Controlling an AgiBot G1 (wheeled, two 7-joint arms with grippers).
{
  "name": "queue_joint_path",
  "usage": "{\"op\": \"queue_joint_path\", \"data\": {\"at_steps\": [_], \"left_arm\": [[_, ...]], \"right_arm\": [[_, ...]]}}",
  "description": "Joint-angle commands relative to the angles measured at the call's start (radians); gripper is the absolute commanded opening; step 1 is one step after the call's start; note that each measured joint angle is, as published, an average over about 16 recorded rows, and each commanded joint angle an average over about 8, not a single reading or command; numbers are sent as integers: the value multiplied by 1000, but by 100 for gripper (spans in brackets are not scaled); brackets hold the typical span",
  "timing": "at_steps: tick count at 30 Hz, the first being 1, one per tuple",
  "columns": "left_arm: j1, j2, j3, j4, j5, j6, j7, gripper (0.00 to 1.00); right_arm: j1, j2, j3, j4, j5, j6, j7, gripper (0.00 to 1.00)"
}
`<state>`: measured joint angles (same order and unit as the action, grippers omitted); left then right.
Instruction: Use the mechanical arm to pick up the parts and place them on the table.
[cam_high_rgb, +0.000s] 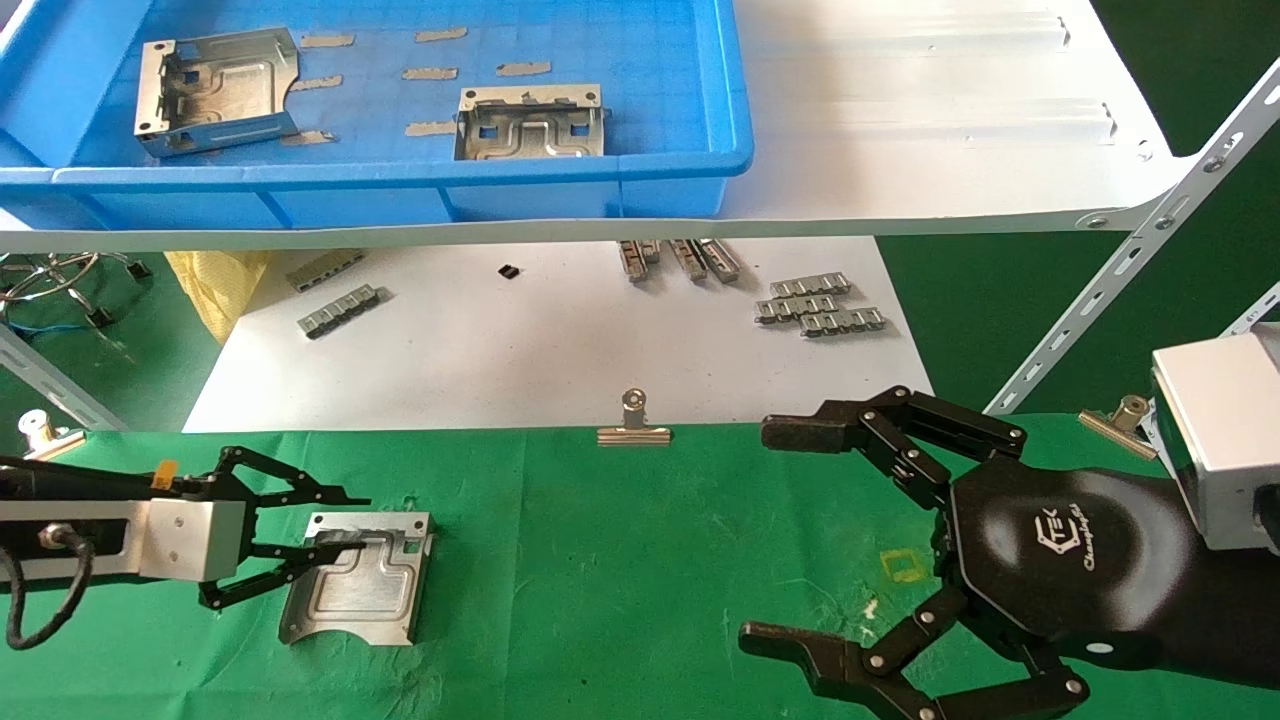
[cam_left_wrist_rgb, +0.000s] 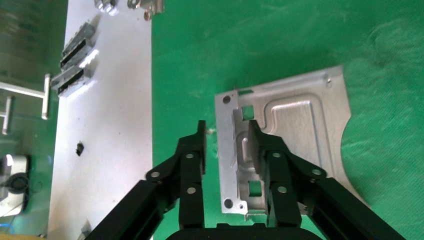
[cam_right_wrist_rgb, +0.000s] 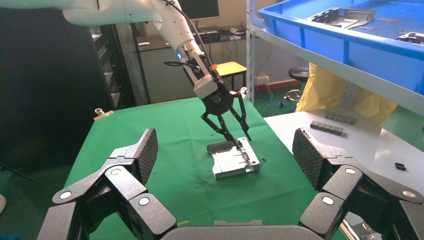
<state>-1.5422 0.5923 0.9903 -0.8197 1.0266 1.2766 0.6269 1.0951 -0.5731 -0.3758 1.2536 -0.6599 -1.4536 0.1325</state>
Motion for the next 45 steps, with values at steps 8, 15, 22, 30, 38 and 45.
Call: {"op": "queue_joint_path", "data": {"at_steps": [8, 15, 22, 30, 38, 45], "left_arm": [[-15, -3, -9, 67, -91, 122, -117, 100], [-22, 19, -5, 171, -134, 213, -193, 100], [-17, 25, -4, 191, -145, 231, -201, 100], [-8, 20, -22, 158, -142, 217, -208, 100], [51, 21, -107, 83, -162, 218, -284, 100], [108, 20, -189, 9, -180, 218, -356, 100]], "right_arm": [[0, 0, 0, 0, 0, 0, 0, 100], [0, 0, 0, 0, 0, 0, 0, 100], [0, 0, 0, 0, 0, 0, 0, 100], [0, 0, 0, 0, 0, 0, 0, 100], [0, 0, 0, 0, 0, 0, 0, 100], [0, 0, 0, 0, 0, 0, 0, 100]]}}
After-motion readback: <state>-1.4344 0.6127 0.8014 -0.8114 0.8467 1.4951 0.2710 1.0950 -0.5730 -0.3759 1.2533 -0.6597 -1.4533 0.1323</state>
